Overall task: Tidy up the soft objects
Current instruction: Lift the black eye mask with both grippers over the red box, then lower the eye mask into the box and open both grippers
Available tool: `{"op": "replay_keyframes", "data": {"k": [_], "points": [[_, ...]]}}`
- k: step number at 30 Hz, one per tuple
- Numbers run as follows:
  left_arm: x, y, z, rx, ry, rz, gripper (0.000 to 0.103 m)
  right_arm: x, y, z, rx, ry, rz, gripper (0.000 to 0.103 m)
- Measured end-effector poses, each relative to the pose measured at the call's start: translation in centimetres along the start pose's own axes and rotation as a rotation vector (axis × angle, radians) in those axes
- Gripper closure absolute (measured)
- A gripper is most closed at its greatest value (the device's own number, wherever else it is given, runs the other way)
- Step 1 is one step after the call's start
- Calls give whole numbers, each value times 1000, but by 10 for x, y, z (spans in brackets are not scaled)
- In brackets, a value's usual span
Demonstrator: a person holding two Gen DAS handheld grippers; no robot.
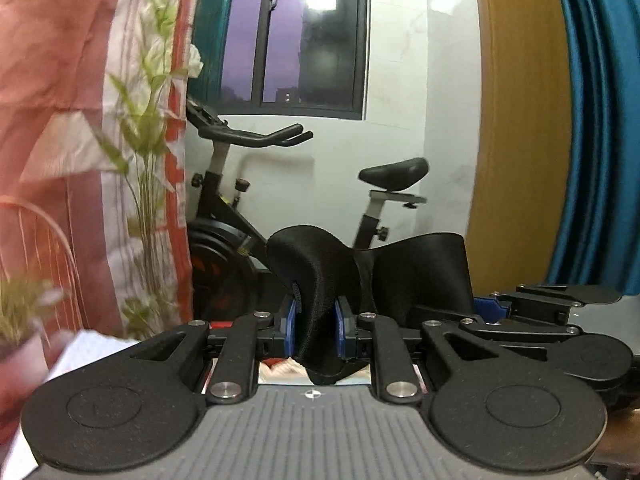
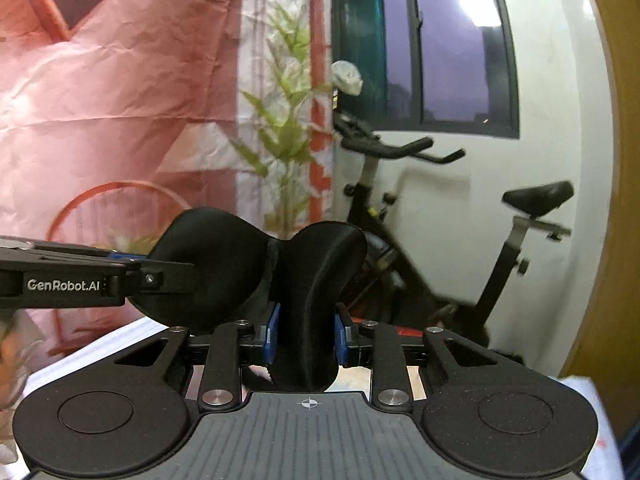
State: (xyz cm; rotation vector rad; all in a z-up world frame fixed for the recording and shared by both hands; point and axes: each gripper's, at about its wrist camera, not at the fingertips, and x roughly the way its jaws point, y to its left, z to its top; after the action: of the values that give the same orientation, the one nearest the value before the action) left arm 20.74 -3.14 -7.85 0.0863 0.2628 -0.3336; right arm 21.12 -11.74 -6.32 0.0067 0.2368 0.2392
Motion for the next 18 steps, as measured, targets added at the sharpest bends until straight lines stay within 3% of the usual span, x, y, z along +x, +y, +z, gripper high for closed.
{"op": "replay_keyframes", "data": {"k": [5, 14, 16, 18], "points": [[46, 0, -2, 24, 87, 14, 83, 47, -19, 0, 55, 39, -44, 77], [99, 8, -41, -13, 262, 23, 82, 110, -45, -45, 140, 246, -72, 76], [102, 11, -46, -11, 275, 22, 80, 117, -48, -53, 153, 279, -77, 74], [102, 13, -48, 4, 285, 26, 68, 121, -50, -59, 162, 300, -84, 67]]}}
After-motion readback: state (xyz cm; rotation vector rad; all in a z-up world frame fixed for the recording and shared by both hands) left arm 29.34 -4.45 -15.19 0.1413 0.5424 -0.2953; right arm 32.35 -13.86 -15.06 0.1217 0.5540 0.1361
